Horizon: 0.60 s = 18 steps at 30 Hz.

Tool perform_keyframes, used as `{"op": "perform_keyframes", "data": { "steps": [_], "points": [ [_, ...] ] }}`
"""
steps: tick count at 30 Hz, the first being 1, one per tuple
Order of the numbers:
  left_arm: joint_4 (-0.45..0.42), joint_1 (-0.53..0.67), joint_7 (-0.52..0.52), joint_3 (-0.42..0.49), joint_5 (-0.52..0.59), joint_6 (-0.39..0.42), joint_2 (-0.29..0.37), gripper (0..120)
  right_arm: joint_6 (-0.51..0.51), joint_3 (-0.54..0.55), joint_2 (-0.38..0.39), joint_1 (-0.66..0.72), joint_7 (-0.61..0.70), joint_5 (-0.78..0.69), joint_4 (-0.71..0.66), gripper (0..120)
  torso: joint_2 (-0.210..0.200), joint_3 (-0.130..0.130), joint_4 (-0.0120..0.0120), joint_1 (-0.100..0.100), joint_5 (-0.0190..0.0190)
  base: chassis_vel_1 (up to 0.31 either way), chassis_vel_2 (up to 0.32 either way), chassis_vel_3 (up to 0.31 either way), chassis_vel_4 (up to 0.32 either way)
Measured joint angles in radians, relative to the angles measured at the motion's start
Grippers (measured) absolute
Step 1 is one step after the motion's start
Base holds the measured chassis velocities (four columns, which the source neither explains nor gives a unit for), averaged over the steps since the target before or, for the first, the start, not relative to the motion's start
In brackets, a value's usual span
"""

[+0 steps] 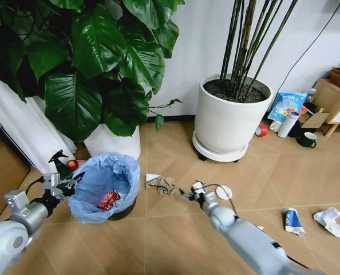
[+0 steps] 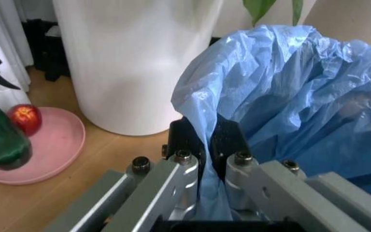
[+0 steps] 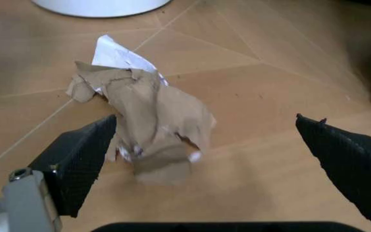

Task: Pick up the trash bin and place the garbage on the floor into it.

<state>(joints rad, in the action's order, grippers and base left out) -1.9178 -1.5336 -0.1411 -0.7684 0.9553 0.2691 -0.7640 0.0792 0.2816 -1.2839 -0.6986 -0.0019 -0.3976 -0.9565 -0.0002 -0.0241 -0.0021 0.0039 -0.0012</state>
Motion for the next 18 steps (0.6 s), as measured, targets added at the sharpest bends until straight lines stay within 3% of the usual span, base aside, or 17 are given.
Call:
{"op": "perform_keyframes", "data": {
  "steps": [18],
  "points": [
    [0.001,0.016,0.000,-0.023,0.029,0.001,0.015,0,0.009,0.037,-0.227,0.170,-0.022,0.248,0.401,100,0.000,0.000,-0.0002,0.000,0.0003,0.000,0.000,0.000,0.000]
  ]
}}
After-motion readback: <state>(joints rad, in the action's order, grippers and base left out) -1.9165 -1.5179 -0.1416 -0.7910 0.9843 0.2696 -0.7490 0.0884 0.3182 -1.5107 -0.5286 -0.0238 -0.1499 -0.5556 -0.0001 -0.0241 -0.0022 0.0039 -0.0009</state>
